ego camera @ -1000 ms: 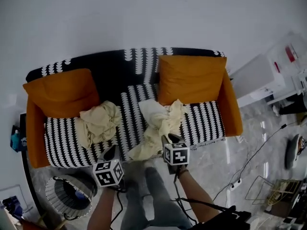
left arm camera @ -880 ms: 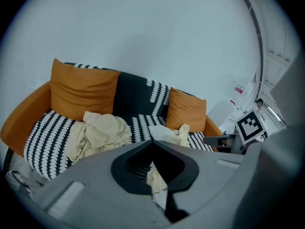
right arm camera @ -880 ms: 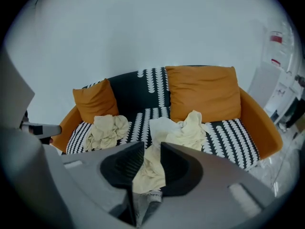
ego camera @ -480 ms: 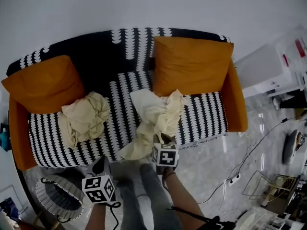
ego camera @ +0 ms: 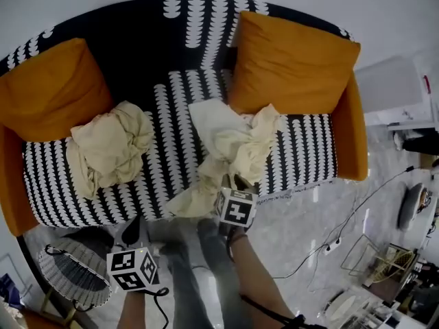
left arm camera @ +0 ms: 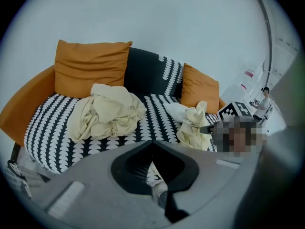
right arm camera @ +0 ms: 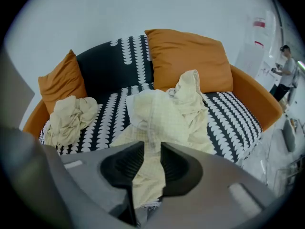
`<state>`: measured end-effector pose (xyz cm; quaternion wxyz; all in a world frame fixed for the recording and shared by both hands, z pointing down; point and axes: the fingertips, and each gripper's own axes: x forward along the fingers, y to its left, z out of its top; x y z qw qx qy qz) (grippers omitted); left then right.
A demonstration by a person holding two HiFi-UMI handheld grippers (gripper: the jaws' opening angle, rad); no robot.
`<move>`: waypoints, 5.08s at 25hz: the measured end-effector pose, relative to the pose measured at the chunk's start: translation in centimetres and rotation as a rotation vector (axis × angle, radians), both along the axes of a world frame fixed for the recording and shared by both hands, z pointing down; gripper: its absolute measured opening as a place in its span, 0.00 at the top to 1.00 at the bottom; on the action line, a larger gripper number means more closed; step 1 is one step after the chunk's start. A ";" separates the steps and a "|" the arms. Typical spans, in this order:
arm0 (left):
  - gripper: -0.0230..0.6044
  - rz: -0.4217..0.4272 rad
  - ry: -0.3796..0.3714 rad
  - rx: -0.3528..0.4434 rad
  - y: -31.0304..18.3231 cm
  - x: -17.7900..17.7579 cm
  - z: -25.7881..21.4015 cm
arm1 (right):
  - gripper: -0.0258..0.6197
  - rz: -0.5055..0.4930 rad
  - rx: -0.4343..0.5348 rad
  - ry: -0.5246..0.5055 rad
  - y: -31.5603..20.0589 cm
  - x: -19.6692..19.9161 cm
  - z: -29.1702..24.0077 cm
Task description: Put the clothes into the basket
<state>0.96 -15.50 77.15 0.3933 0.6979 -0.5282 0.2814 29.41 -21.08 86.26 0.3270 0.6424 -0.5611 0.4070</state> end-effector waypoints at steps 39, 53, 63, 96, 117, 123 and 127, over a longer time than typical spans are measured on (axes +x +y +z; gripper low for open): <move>0.97 -0.144 -0.011 0.124 -6.4 -1.9 -8.7 | 0.92 0.086 0.153 -0.040 -3.8 3.3 -11.7; 0.97 -0.209 0.067 0.274 -8.7 -1.6 -19.8 | 0.92 -0.097 0.384 0.010 -8.5 2.0 -28.3; 0.97 -0.178 0.121 0.442 -10.4 0.3 -31.2 | 0.93 -0.183 0.554 -0.040 -10.6 0.7 -42.0; 0.97 -0.316 -0.039 0.936 -7.4 -8.8 -59.4 | 0.93 -0.684 1.050 -0.234 -10.2 -15.8 -77.7; 0.97 -0.538 -0.206 0.978 0.1 -17.4 -62.7 | 0.93 -0.870 1.144 -0.471 -9.0 -27.4 -86.1; 0.97 -0.630 -0.255 0.981 5.3 -23.4 -62.7 | 0.93 -0.960 1.123 -0.536 -5.2 -35.3 -86.4; 0.97 -0.691 -0.299 0.971 7.4 -25.7 -62.7 | 0.93 -1.033 1.116 -0.589 -3.9 -38.9 -86.7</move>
